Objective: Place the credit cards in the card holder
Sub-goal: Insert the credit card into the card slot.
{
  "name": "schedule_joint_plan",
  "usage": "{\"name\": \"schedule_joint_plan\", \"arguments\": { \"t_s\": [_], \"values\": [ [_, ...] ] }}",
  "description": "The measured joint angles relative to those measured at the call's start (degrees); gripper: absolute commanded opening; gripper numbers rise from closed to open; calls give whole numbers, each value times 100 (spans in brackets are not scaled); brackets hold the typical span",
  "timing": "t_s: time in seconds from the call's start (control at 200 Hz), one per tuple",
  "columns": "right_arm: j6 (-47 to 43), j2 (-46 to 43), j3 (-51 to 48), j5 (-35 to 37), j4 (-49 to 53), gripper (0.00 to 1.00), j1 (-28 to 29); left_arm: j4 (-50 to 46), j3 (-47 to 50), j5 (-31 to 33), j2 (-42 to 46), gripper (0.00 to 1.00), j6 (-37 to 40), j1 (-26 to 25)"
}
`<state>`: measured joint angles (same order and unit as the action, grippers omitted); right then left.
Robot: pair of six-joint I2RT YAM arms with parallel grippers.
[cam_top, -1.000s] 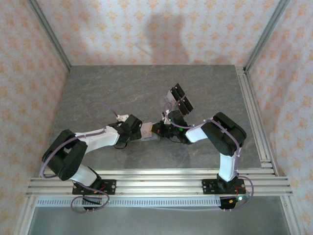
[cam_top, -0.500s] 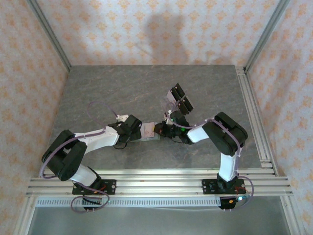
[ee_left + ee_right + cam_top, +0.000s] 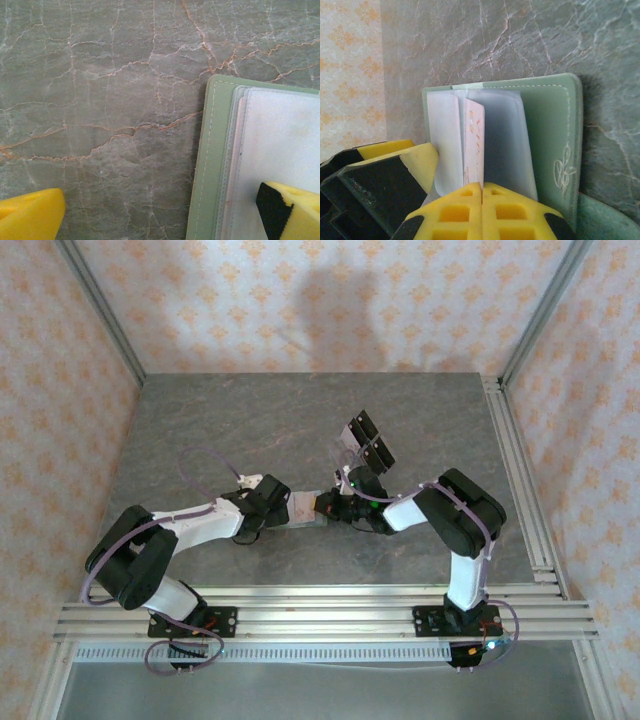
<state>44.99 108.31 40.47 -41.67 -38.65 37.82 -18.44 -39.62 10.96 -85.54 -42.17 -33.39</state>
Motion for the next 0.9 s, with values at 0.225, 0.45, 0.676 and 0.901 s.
{"name": "schedule_joint_plan", "arguments": {
  "t_s": [0.225, 0.45, 0.676, 0.901],
  "values": [
    [2, 96, 44, -109, -50, 0, 2, -15, 4, 17, 0, 100, 0, 0],
    [146, 197, 55, -190, -251, 0, 0, -13, 22, 39, 0, 100, -2, 0],
    [481, 409, 55, -310, -737, 0, 2, -15, 37, 63, 24, 100, -22, 0],
    [645, 509, 52, -380, -968, 0, 0, -13, 48, 63, 31, 100, -39, 0]
  ]
}}
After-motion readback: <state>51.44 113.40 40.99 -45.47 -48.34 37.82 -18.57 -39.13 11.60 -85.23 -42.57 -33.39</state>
